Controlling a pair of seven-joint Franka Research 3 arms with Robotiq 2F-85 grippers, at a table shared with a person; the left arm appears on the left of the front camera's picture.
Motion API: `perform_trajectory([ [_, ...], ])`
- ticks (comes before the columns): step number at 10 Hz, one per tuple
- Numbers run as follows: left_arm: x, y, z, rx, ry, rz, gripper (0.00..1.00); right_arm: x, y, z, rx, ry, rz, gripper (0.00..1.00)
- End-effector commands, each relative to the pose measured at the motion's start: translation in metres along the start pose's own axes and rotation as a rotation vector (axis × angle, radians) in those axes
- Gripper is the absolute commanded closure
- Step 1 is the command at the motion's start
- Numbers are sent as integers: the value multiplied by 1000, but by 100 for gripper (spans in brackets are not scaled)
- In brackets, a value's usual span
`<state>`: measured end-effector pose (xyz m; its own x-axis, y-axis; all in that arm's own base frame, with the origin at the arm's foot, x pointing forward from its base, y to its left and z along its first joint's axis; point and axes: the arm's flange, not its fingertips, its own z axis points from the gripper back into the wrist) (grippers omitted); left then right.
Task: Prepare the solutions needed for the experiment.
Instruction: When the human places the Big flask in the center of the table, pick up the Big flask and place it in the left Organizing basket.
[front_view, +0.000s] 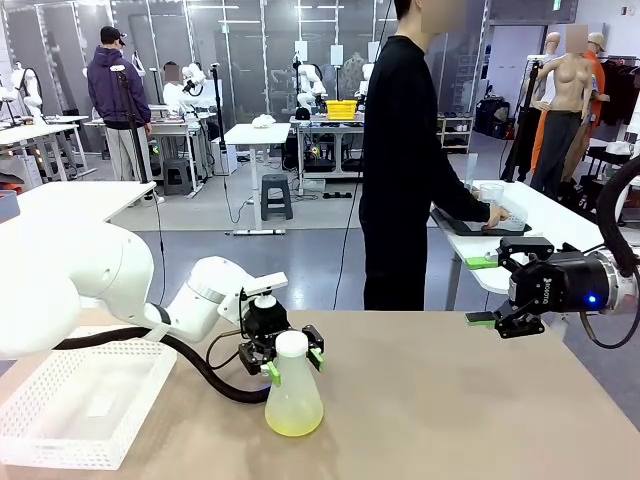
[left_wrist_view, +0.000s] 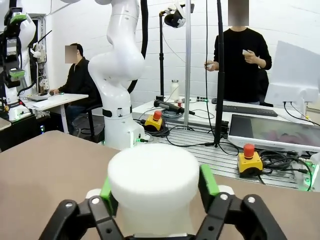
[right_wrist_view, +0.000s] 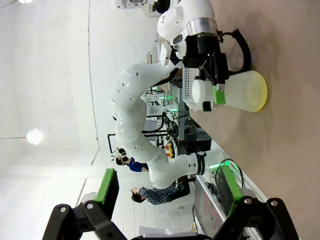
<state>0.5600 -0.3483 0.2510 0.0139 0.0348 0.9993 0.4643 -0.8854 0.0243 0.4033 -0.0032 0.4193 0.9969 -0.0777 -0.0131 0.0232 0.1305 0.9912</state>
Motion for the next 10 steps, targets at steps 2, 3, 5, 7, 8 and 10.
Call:
perform_trajectory([
  [2,2,2,5,18,-28,18,47,0,2,0,7,-1,5,0],
  [3,1,4,5,13,-33,14,57,0,2,0,7,-1,5,0],
  [5,3,5,4,4,-35,7,75,0,2,0,7,-1,5,0],
  [7,3,5,3,7,-33,10,94,0,2,0,7,-1,5,0],
  [8,4,5,2,7,-33,12,100,0,2,0,7,-1,5,0],
  [10,14,4,1,23,-22,-4,100,0,2,0,7,-1,5,0],
])
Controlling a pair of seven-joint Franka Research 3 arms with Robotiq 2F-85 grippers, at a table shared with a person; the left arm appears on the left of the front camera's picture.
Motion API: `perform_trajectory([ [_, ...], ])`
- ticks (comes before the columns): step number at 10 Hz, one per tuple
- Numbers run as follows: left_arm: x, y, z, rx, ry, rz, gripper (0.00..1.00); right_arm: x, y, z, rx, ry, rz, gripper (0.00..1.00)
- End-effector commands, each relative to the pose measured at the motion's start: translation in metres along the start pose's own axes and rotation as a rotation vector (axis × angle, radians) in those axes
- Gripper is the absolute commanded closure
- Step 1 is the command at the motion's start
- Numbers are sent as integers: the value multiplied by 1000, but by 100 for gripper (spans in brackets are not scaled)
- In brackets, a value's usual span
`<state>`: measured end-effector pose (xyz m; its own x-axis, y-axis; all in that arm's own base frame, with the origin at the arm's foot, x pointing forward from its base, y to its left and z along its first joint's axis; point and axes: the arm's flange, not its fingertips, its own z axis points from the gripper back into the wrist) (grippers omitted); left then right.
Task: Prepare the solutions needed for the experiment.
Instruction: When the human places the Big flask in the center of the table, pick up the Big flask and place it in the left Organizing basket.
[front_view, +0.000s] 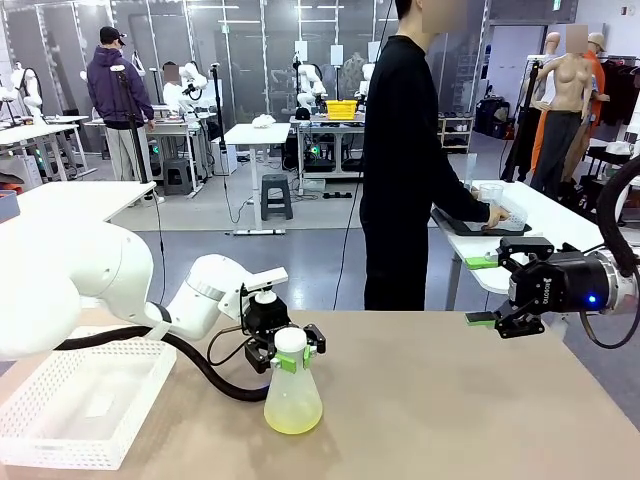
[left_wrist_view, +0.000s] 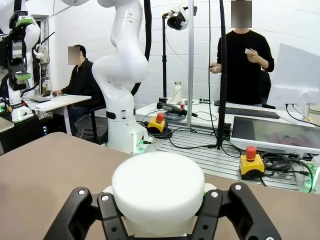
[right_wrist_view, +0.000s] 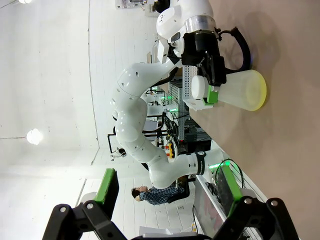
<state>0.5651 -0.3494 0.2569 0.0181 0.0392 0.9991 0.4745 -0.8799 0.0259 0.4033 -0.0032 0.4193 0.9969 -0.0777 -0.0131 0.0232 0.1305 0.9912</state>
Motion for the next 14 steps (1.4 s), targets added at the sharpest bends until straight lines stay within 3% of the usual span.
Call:
perform_trajectory([
  [1,21,-1,-4,19,-13,-15,96,0,2,0,7,-1,5,0],
  [5,88,-11,-6,43,-68,-4,97,0,2,0,7,-1,5,0],
  [7,121,-45,1,64,-10,-37,97,0,2,0,7,-1,5,0],
  [11,174,-154,28,286,77,-96,97,0,2,0,7,-1,5,0],
  [14,182,-240,52,508,63,-156,97,0,2,0,7,-1,5,0],
])
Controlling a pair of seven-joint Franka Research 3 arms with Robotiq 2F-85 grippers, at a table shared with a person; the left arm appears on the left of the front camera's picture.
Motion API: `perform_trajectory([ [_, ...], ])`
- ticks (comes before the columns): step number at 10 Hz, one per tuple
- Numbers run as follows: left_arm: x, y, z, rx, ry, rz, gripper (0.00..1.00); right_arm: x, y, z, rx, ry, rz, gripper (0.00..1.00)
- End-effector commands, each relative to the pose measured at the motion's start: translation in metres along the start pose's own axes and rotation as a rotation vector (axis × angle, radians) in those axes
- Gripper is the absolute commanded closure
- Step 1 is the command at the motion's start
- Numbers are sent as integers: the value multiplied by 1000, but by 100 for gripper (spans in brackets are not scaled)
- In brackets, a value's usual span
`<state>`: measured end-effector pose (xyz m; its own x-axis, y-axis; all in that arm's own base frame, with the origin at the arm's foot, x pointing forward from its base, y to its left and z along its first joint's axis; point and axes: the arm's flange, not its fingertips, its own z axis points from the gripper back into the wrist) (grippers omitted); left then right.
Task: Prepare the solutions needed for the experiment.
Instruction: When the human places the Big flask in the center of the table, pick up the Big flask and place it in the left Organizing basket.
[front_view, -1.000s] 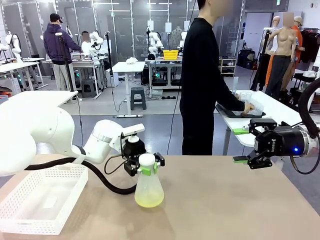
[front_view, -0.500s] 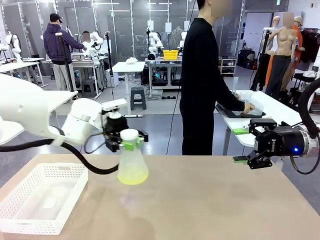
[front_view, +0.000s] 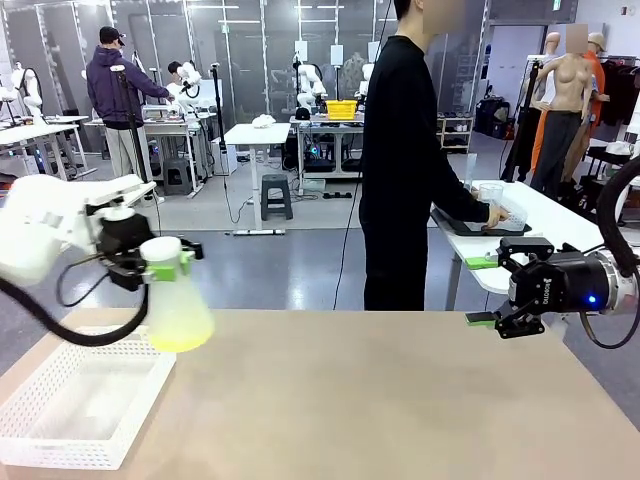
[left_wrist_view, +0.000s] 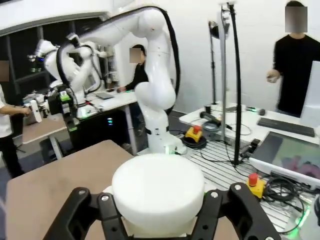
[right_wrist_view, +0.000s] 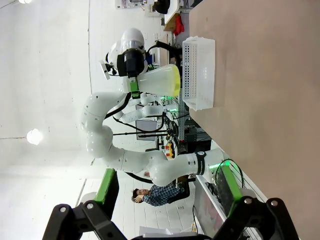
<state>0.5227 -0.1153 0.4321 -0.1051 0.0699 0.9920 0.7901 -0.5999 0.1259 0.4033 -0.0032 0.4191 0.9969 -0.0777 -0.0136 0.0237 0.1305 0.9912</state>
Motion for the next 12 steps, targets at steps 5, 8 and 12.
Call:
perform_trajectory([
  [5,-17,-136,73,463,48,-43,97,0,2,0,7,-1,6,0],
  [8,-18,-172,101,526,49,-8,97,0,2,0,7,-1,6,0],
  [12,-26,-172,108,517,45,-2,97,0,2,0,7,-1,6,0],
])
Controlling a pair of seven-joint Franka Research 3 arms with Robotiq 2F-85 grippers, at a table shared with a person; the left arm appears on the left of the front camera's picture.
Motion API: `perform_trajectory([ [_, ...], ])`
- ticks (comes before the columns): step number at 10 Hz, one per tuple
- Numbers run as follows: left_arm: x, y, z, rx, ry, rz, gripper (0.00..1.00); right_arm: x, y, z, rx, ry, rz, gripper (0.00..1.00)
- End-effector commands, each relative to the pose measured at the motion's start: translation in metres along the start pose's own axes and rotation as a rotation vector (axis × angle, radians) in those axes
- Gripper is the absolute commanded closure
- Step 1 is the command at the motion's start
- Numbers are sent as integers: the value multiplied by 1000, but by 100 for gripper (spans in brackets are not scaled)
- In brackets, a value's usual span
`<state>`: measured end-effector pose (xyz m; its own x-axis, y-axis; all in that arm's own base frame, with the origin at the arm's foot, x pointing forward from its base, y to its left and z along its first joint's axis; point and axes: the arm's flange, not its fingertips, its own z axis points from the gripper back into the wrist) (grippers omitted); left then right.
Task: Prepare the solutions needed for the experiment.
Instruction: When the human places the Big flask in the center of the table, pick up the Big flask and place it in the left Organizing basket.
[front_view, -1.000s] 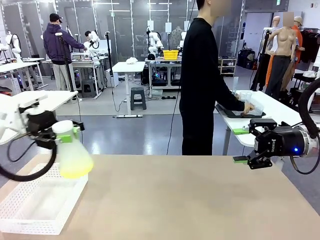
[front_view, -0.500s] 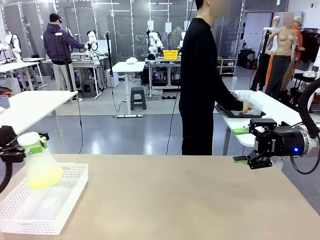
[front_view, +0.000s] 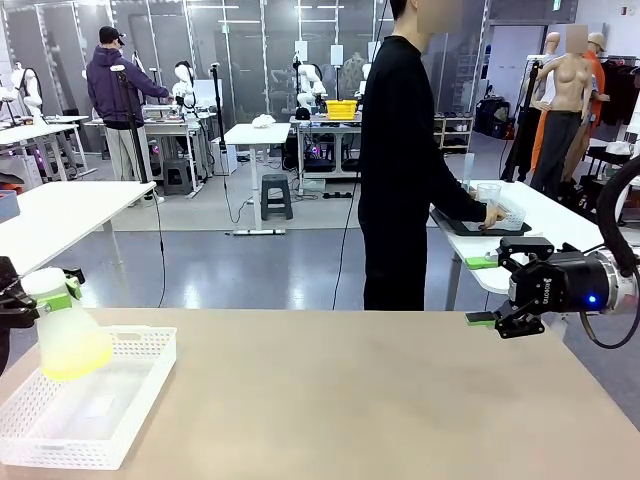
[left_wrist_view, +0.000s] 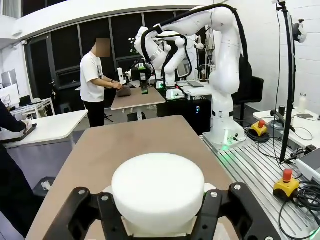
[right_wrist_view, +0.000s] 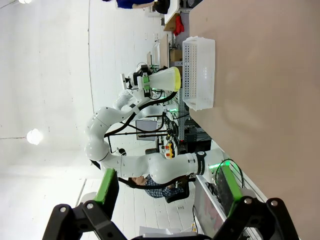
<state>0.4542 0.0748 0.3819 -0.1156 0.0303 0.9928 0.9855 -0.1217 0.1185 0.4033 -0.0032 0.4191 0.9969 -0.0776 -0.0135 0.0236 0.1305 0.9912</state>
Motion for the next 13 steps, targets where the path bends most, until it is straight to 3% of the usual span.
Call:
perform_trajectory([
  [1,1,0,2,3,1,-2,78,0,2,0,7,-1,6,0],
  [2,-14,2,-1,-40,5,41,78,0,2,0,7,-1,6,0],
  [5,-41,13,7,-94,-47,-5,78,0,2,0,7,-1,6,0],
  [10,-78,27,7,-80,34,80,78,0,2,0,7,-1,6,0],
  [13,-91,30,2,-95,23,113,78,0,2,0,7,-1,6,0],
])
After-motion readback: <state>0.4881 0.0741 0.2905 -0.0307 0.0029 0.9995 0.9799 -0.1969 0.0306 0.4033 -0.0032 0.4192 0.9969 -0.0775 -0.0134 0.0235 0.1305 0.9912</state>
